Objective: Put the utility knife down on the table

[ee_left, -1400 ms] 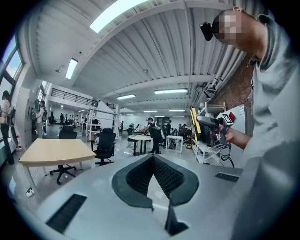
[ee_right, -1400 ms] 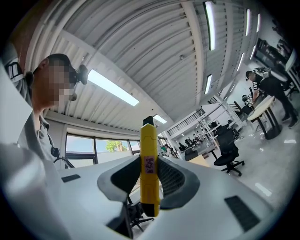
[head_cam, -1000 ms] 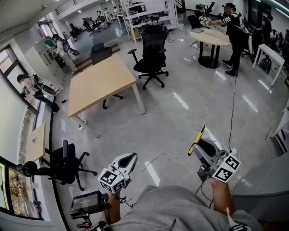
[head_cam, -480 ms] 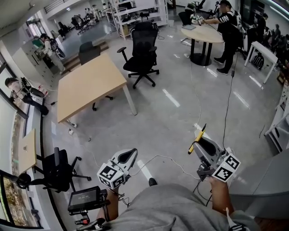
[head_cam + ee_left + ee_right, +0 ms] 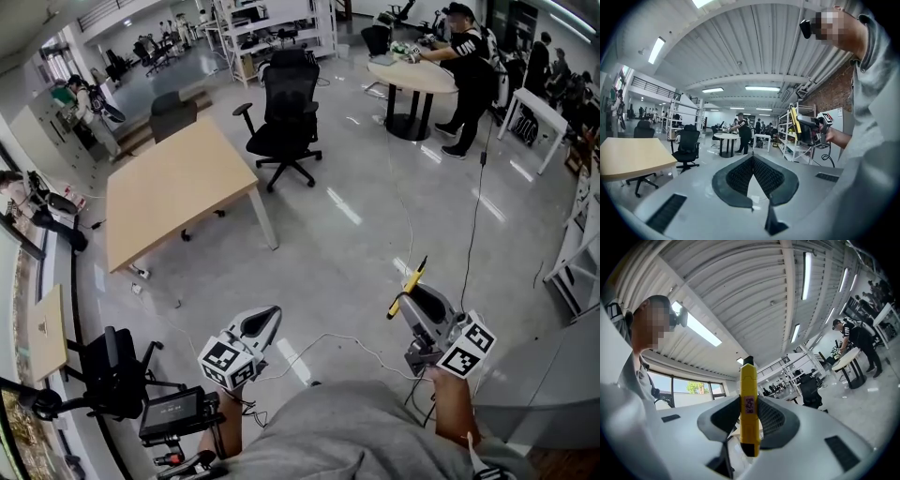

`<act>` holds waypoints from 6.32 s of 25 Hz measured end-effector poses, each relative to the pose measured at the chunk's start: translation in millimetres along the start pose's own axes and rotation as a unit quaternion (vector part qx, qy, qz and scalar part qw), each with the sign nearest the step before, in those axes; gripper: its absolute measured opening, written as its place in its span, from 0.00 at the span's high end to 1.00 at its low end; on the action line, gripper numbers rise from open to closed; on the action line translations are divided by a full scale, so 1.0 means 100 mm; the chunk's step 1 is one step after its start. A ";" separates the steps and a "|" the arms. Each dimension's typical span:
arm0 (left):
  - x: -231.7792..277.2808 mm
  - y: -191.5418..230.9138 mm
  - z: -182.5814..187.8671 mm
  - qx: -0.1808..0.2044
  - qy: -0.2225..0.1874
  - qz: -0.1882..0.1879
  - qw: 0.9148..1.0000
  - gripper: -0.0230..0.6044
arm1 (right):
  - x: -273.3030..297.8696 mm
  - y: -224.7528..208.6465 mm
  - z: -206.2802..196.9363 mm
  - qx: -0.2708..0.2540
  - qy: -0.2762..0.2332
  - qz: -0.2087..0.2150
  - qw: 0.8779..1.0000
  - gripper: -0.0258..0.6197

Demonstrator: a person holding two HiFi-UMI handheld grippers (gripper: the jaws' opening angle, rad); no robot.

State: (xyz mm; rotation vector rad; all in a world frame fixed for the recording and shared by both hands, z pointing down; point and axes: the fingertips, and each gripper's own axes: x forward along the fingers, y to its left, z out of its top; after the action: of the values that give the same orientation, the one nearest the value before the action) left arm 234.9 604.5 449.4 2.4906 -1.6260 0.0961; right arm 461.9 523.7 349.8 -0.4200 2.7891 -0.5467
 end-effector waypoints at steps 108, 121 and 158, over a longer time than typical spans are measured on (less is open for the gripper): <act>6.35 2.30 1.37 0.003 0.019 -0.006 1.000 0.95 | 2.07 -6.11 2.29 0.028 0.026 0.005 0.999 0.78; 6.57 2.35 1.38 0.003 0.025 0.002 1.000 0.95 | 2.13 -6.37 2.34 0.034 0.031 0.015 0.999 0.78; 6.07 5.06 1.61 -0.026 -0.013 0.012 1.000 0.95 | 4.72 -6.23 1.83 0.012 0.059 0.006 0.998 0.78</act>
State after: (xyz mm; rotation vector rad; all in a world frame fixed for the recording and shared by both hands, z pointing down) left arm 12.8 -170.8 430.9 2.4446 -1.6474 0.0254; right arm 226.4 -243.4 341.0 -0.3759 2.8933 -0.6197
